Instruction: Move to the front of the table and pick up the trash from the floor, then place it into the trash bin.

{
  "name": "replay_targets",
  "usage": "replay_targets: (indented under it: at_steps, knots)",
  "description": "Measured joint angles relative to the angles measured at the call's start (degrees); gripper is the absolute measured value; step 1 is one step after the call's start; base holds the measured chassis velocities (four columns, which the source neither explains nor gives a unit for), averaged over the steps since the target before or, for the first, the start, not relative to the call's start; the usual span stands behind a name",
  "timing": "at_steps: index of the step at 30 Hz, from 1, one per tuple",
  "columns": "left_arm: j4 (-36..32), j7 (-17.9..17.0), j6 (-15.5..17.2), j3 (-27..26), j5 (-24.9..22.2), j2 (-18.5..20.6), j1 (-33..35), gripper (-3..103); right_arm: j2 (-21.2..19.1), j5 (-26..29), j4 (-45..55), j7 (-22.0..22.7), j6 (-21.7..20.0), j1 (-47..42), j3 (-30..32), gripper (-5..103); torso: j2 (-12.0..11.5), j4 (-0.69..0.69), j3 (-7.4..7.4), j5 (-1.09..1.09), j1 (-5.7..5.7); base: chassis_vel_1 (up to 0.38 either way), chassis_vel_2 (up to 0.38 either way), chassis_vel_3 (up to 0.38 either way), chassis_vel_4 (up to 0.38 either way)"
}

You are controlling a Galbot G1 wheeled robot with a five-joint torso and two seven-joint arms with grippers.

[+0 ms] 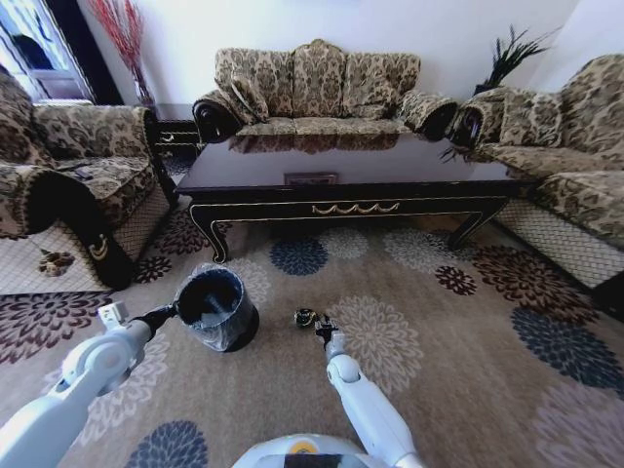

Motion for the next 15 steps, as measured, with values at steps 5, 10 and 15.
replay_targets:
  at_steps: [5, 10, 15]
  knots:
    - [-0.14, 0.05, 0.03, -0.12, 0.08, -0.06, 0.19, 3, 2.66, 0.12, -3.87, -0.11, -0.27, 1.63, -0.10, 63, 0.00, -0.02, 0.00, 0.00, 0.00, 0.000, 0.000, 0.000, 0.000]
    - [-0.04, 0.29, 0.03, -0.76, 0.07, 0.15, 0.46, 3, 4.30, 0.38, -9.64, -0.24, 0.82, 4.05, 0.79, 90, 0.00, 0.00, 0.00, 0.00, 0.00, 0.000, 0.000, 0.000, 0.000]
    - [0.41, 0.56, 0.03, -0.75, 0.10, 0.75, 0.05, 3, 4.60, 2.15, -13.88, -0.53, 2.84, 6.33, 1.50, 84, 0.00, 0.00, 0.00, 0.00, 0.00, 0.000, 0.000, 0.000, 0.000]
